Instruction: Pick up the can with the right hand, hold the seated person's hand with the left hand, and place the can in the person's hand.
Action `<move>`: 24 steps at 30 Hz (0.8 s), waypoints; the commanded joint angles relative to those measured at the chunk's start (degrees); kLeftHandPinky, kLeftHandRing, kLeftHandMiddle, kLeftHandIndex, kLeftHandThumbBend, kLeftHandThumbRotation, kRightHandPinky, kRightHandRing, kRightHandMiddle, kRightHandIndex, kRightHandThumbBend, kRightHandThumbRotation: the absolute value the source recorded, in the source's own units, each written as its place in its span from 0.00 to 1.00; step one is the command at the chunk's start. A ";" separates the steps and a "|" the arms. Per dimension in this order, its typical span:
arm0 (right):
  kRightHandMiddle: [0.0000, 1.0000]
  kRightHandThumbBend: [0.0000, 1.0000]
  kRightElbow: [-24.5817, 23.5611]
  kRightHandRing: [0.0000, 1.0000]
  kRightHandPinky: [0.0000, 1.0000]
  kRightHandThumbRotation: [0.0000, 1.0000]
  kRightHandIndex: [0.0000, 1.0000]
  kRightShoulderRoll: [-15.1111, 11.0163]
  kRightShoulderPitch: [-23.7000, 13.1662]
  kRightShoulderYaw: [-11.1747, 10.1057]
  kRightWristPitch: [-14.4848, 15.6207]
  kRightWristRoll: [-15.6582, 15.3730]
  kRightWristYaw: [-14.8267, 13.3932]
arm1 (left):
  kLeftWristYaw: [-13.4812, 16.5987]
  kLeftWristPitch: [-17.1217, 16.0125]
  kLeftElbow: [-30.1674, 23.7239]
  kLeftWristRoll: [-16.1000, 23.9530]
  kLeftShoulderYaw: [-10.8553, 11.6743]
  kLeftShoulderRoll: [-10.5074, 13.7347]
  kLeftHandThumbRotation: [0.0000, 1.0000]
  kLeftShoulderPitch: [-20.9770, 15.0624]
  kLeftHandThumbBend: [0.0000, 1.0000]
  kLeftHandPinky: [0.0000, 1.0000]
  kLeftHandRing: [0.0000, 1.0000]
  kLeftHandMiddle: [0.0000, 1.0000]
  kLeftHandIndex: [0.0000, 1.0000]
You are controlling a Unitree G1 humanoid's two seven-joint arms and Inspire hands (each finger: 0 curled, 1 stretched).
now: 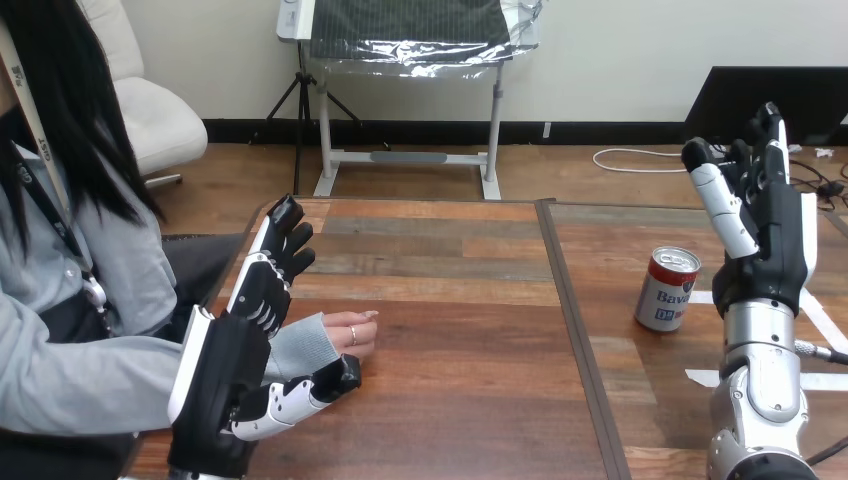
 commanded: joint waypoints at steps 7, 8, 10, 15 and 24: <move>1.00 1.00 0.73 1.00 1.00 0.53 1.00 -2.31 -4.83 -0.77 0.88 -0.49 -0.29 | 0.33 -1.35 0.31 0.19 0.76 0.65 0.56 -2.95 1.00 0.92 0.97 0.99 0.97; 1.00 1.00 0.78 1.00 1.00 0.53 1.00 -2.51 -4.82 -0.61 0.92 -0.87 -0.80 | 0.20 -1.53 0.52 0.12 0.73 0.70 0.56 -3.02 1.00 0.92 0.97 0.99 0.97; 1.00 1.00 0.80 1.00 1.00 0.52 1.00 -2.66 -4.84 -0.48 0.96 -1.22 -1.34 | 0.03 -1.77 0.78 0.05 0.69 0.77 0.55 -3.12 1.00 0.92 0.97 0.99 0.98; 1.00 1.00 1.21 1.00 1.00 0.49 1.00 -3.29 -4.89 -1.38 2.01 -0.28 0.38 | 0.61 -2.08 1.05 0.59 0.94 0.54 0.55 -3.03 1.00 0.91 0.96 0.97 0.97; 1.00 1.00 1.69 1.00 1.00 0.45 1.00 -4.09 -4.84 -2.61 3.35 0.14 1.82 | 0.12 -1.27 0.65 -0.44 0.35 0.18 0.54 -2.75 1.00 0.90 0.94 0.96 0.96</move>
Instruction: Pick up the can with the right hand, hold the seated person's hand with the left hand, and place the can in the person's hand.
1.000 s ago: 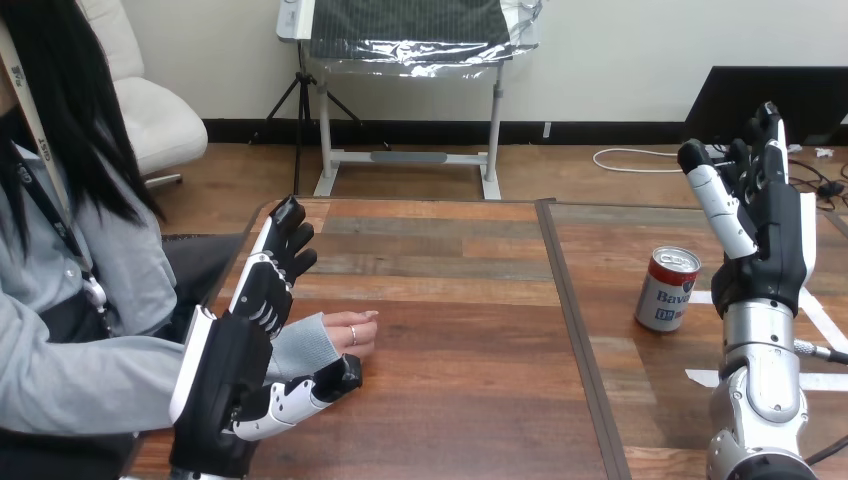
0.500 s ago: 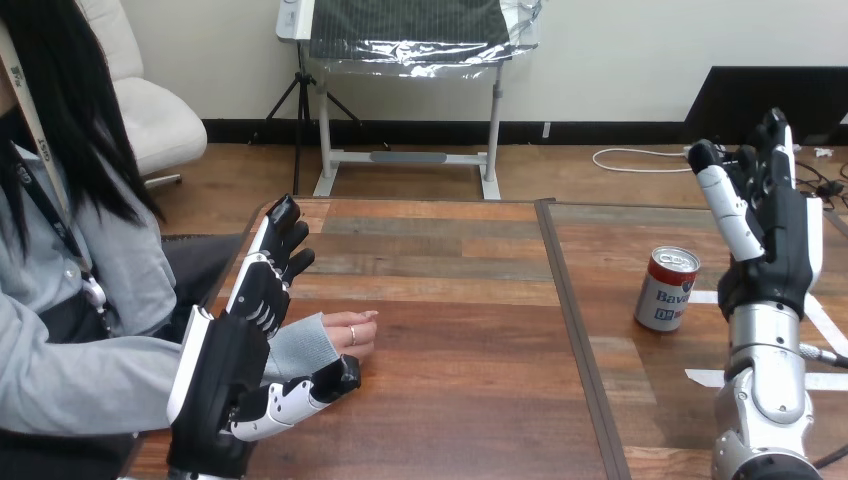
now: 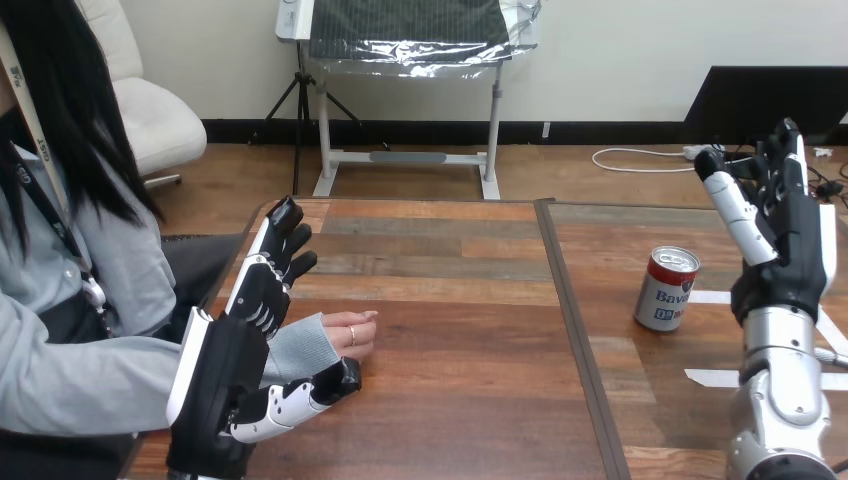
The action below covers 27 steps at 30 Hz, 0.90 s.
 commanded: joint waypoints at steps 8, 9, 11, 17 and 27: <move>1.00 1.00 0.94 1.00 1.00 0.47 1.00 -3.09 -4.65 -0.22 2.14 -1.18 -0.94 | -0.05 -0.27 -0.05 -0.02 0.14 0.22 0.55 -2.69 1.00 0.92 0.96 0.97 0.97; 1.00 1.00 0.96 1.00 1.00 0.48 1.00 -3.14 -4.64 -0.26 2.36 -1.17 -0.92 | 0.05 -0.42 0.08 0.06 0.22 0.16 0.55 -2.76 1.00 0.92 0.96 0.97 0.96; 1.00 1.00 1.07 1.00 1.00 0.48 1.00 -3.27 -4.64 -0.53 2.79 -0.93 -0.52 | -0.18 -0.12 -0.01 -0.34 0.10 0.10 0.56 -2.73 1.00 0.92 0.96 0.97 0.96; 1.00 1.00 1.49 1.00 1.00 0.48 1.00 -4.01 -4.49 -0.44 4.25 -1.32 -0.81 | -0.53 0.23 -0.26 -0.60 -0.08 0.12 0.56 -2.56 1.00 0.93 0.96 0.98 0.96; 1.00 1.00 1.87 1.00 1.00 0.45 1.00 -4.79 -4.11 -0.15 6.26 -2.20 -1.16 | -0.26 0.20 -0.39 -0.27 0.05 0.02 0.56 -2.51 1.00 0.93 0.95 0.97 0.96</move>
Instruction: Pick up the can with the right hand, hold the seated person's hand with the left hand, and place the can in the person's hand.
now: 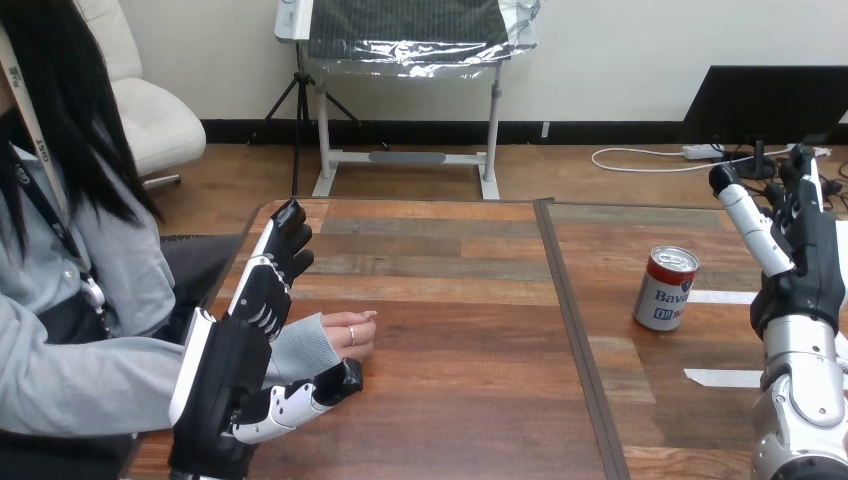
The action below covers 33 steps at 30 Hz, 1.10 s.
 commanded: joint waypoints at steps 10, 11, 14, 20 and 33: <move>1.00 1.00 0.49 1.00 1.00 0.46 1.00 -2.73 -3.84 1.64 3.45 -3.94 -2.92 | 0.16 -0.05 -0.69 -0.47 0.28 -0.12 0.55 -2.43 1.00 0.91 0.94 0.96 0.95; 1.00 1.00 0.51 1.00 1.00 0.46 1.00 -2.81 -3.76 1.84 3.50 -4.33 -3.18 | 0.30 -0.05 -0.75 -0.15 0.32 -0.03 0.55 -2.39 1.00 0.91 0.94 0.96 0.95; 1.00 1.00 0.62 1.00 1.00 0.45 1.00 -2.90 -3.65 1.84 3.96 -4.78 -3.34 | 0.38 -0.02 -0.83 0.06 0.33 0.07 0.56 -2.33 1.00 0.91 0.95 0.97 0.96; 1.00 1.00 0.78 1.00 1.00 0.46 1.00 -2.95 -3.69 1.94 5.75 -5.43 -3.91 | 0.54 -0.28 -0.75 0.03 0.43 0.02 0.55 -2.32 1.00 0.90 0.94 0.96 0.95; 1.00 1.00 1.04 1.00 1.00 0.49 1.00 -3.07 -3.47 2.84 8.00 -7.56 -4.80 | 0.62 -0.87 -0.87 0.17 0.54 0.26 0.56 -2.17 1.00 0.89 0.93 0.95 0.95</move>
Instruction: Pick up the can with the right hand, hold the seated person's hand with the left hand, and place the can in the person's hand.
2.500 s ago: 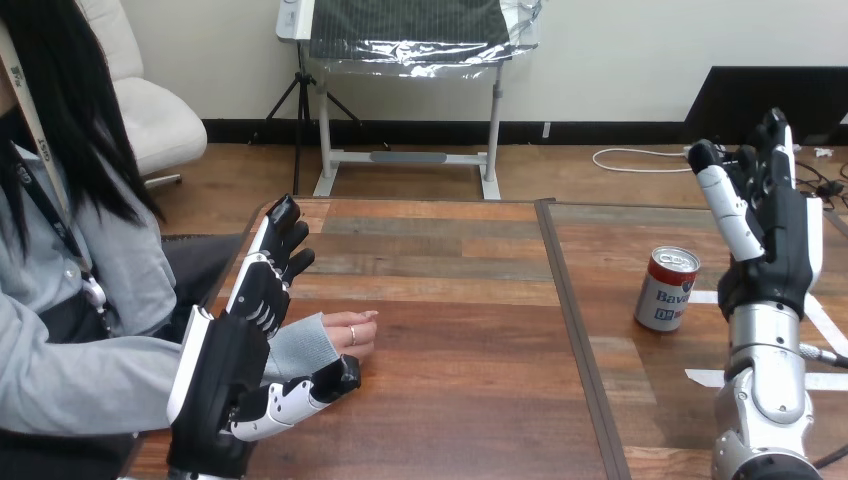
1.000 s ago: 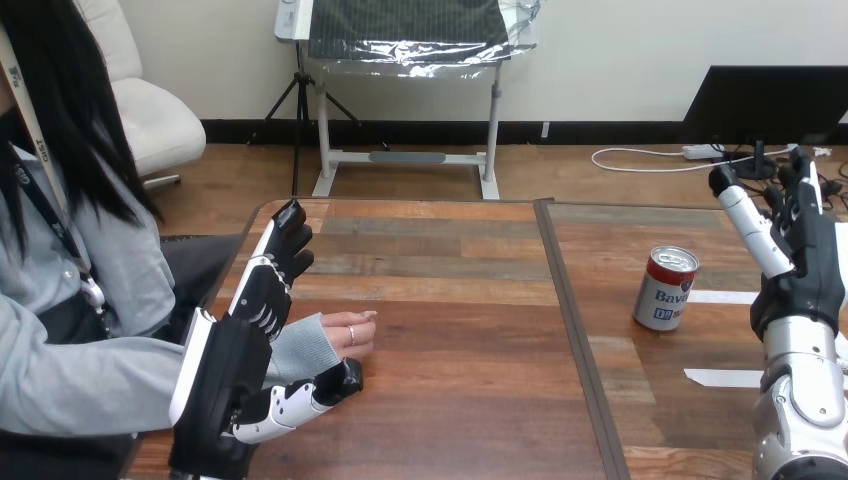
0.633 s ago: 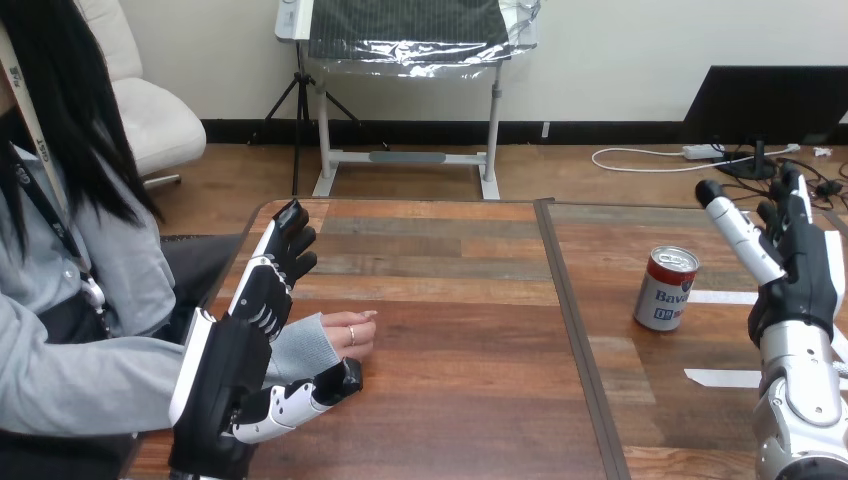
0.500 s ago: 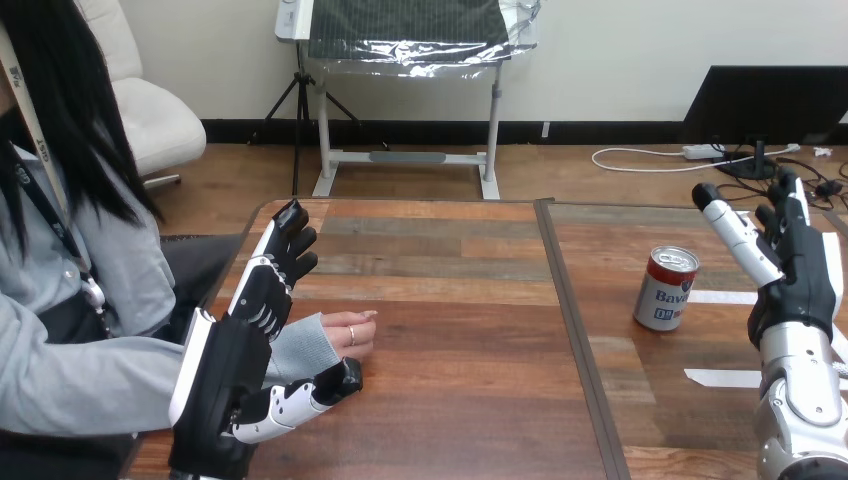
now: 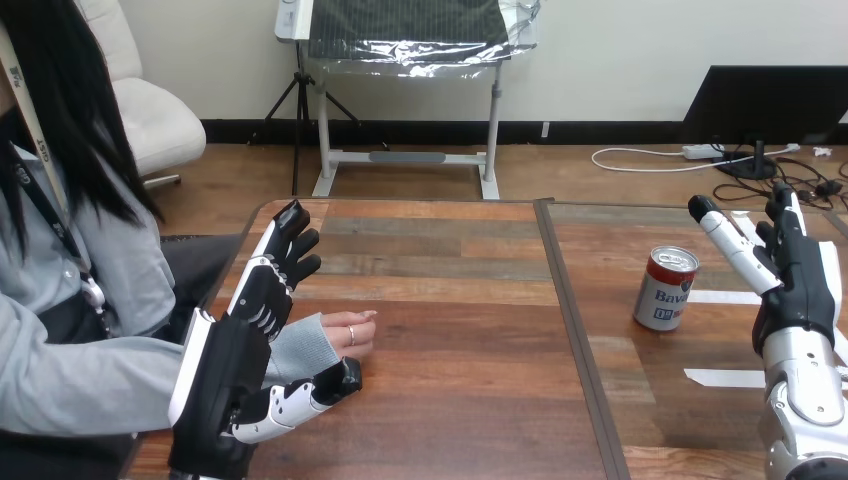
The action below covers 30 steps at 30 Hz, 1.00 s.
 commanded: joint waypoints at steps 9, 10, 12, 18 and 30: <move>1.00 1.00 -0.25 1.00 1.00 0.52 1.00 -1.01 -3.53 0.61 2.74 -1.06 -0.27 | 0.54 -0.64 -1.62 0.10 0.47 0.31 0.55 -1.75 1.00 0.88 0.93 0.95 0.95; 1.00 1.00 -0.25 1.00 1.00 0.52 1.00 -0.97 -3.56 0.51 2.93 -1.01 -0.18 | 0.57 -0.61 -1.70 0.11 0.47 0.29 0.55 -1.71 1.00 0.88 0.93 0.95 0.95; 1.00 1.00 -0.18 1.00 1.00 0.52 1.00 -0.98 -3.57 0.53 3.67 -1.16 -0.14 | 0.52 -0.85 -1.58 0.12 0.47 0.34 0.55 -1.76 1.00 0.88 0.93 0.95 0.95; 1.00 1.00 -0.01 1.00 1.00 0.54 1.00 -1.16 -3.48 0.93 5.28 -1.81 -0.20 | 0.00 -1.32 -1.16 -0.72 0.30 0.23 0.55 -1.91 1.00 0.87 0.93 0.95 0.94; 1.00 1.00 0.30 1.00 0.97 0.60 1.00 -1.87 -3.29 3.15 8.62 -5.24 -2.64 | -1.05 -2.12 -0.98 -1.79 0.03 0.48 0.54 -2.02 1.00 0.87 0.93 0.95 0.94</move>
